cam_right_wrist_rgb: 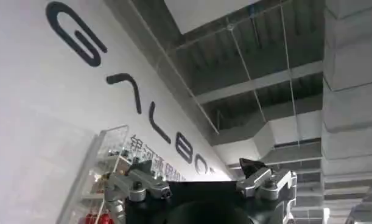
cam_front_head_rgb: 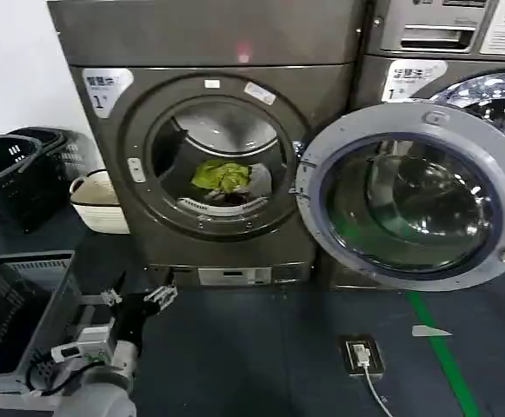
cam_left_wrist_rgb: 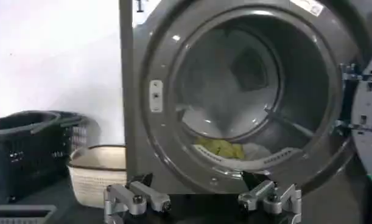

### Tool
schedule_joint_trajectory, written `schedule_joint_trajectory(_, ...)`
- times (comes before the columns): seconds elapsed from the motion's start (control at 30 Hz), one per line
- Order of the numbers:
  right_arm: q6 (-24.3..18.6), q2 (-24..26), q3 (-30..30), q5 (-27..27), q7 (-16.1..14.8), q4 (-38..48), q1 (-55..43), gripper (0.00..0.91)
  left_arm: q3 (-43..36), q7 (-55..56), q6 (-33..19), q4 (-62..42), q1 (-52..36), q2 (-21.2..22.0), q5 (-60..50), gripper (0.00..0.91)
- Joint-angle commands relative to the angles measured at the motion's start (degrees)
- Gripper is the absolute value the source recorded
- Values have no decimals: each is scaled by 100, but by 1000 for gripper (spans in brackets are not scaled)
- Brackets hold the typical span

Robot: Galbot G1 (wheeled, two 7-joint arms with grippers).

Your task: Grasp the clothes from the dryer.

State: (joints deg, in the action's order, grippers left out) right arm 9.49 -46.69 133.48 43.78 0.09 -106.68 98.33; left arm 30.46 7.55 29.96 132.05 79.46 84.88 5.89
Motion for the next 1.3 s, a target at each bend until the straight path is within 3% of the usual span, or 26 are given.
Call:
schedule_joint_trajectory(0.03,-1,6,8,4,-9,-6,5,907,-13,-6,4,11,8,-14,3,907)
schedule_joint_trajectory(1.3,-331,-57,85,287,-418,-126,103,907,-58,-125,-68,-28,-101,-26,-51,907)
